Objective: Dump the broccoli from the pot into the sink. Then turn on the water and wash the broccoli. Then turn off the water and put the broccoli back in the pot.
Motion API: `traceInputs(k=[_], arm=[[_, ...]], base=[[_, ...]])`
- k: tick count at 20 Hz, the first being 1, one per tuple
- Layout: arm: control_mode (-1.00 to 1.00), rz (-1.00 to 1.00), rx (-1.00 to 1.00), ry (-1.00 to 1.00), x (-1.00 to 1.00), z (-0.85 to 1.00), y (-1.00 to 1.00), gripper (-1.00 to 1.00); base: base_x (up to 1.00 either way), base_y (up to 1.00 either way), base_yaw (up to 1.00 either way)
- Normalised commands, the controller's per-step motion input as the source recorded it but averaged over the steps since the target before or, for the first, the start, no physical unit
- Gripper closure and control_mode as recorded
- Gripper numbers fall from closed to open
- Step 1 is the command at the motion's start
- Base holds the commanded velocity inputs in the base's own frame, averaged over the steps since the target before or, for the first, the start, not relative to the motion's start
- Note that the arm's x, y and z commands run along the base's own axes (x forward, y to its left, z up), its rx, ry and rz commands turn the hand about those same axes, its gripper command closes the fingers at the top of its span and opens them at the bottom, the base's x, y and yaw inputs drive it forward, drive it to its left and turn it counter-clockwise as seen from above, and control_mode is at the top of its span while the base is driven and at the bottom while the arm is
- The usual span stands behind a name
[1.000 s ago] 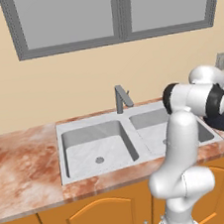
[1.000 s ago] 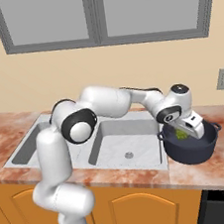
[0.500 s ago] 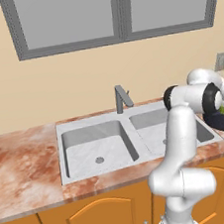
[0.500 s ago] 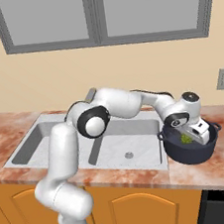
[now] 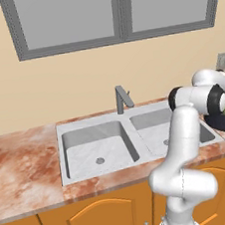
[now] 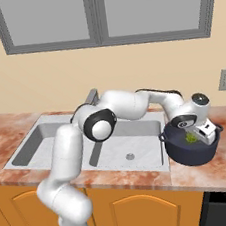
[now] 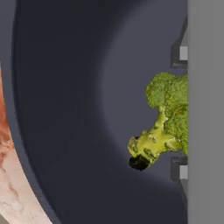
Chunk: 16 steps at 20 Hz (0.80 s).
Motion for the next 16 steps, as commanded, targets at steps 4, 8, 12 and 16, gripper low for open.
traceInputs(k=[4, 8, 12, 16], arm=[[-1.0, -0.01, 0.0, -0.17, 0.0, 0.0, 0.0, -1.0], [-1.0, 0.0, 0.0, -0.25, 0.0, 0.33, 0.0, -1.0], [-1.0, 0.01, 0.0, -0.34, 0.0, 0.98, 0.01, -1.0], [-1.0, 0.09, -0.07, -0.26, 0.0, 1.0, 0.23, -1.0]], base=[[0.0, 0.0, 0.0], [0.0, 0.0, 0.0], [0.0, 0.0, 0.0], [0.0, 0.0, 0.0]])
